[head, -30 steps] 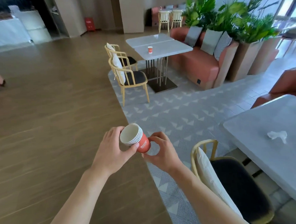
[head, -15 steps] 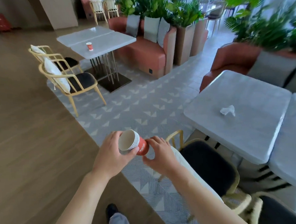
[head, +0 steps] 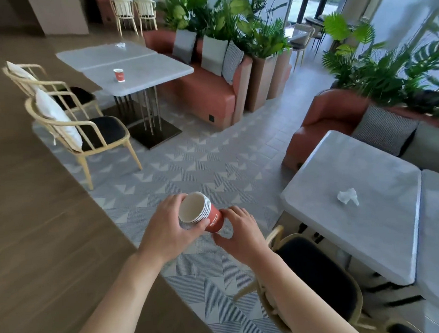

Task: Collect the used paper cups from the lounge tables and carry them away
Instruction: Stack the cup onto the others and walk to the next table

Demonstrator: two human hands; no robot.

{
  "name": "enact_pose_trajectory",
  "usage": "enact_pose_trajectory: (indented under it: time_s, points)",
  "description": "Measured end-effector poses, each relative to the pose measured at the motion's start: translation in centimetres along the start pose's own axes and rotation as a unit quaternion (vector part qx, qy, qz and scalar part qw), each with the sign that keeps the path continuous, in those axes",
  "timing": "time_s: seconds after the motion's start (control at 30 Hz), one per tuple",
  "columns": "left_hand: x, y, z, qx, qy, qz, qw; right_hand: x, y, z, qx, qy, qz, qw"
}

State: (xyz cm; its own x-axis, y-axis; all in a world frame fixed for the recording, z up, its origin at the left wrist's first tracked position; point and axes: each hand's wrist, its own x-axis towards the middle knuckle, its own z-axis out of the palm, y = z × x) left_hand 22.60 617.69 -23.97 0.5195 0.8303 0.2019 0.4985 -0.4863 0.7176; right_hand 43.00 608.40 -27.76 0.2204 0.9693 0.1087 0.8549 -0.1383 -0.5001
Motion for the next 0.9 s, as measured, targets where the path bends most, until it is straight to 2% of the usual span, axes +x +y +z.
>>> enact_pose_trajectory:
  time_s: [0.23,0.4,0.7,0.9]
  points:
    - [5.0,-5.9,-5.4,-0.001,0.002,-0.001,1.0,7.8,-4.9,2.9,0.033,0.002,-0.003,0.999]
    - [8.5,-8.3,-6.2,-0.018,0.01,0.009,1.0,11.1,-5.6,3.3,0.046,-0.004,0.009,0.999]
    - [17.1,-9.6,-2.9,-0.003,0.002,-0.004,1.0,18.3,-1.2,3.1,0.082,-0.033,0.043,0.995]
    - [26.3,-8.1,-0.9,0.065,-0.006,0.048,0.997,25.1,3.4,1.3,0.115,-0.014,0.057,0.992]
